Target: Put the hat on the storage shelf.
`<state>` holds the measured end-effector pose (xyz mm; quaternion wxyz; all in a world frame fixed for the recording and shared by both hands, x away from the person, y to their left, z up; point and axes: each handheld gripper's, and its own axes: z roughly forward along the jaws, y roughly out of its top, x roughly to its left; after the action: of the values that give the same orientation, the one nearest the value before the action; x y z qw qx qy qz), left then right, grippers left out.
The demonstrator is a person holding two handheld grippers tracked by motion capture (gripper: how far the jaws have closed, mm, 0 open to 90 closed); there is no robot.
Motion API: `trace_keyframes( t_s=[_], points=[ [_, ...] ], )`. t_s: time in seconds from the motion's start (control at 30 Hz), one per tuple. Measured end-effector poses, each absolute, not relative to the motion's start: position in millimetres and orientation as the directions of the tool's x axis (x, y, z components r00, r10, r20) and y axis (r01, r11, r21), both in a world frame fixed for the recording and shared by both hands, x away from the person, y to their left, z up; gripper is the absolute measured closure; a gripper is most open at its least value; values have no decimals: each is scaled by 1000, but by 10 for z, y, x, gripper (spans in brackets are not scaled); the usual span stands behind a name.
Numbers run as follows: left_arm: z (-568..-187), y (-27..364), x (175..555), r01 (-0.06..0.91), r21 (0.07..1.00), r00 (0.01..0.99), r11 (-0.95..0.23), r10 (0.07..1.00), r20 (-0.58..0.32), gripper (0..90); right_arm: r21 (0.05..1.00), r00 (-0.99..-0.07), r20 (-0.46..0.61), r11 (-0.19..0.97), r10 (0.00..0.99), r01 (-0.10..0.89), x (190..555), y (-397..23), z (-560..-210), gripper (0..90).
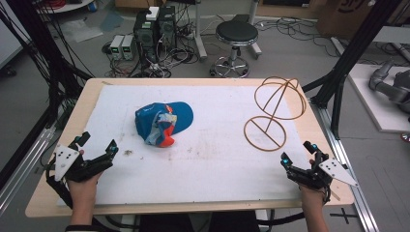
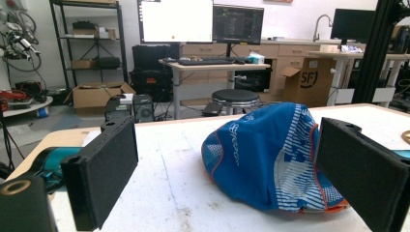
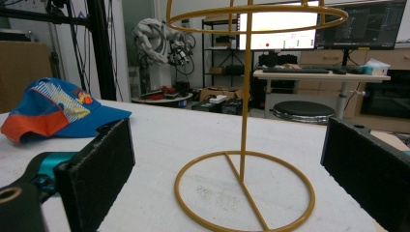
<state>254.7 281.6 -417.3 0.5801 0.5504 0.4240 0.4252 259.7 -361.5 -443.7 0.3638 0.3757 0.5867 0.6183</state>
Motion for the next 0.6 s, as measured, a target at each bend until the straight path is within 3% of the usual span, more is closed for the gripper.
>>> trace_keyframes(
  t_s=[0.6],
  points=[
    [-4156,2798,2577,-28,999,293,30,956,-21,87,999,-450,35,-47,892,-16,2592,-3628,-4439,47]
  ],
)
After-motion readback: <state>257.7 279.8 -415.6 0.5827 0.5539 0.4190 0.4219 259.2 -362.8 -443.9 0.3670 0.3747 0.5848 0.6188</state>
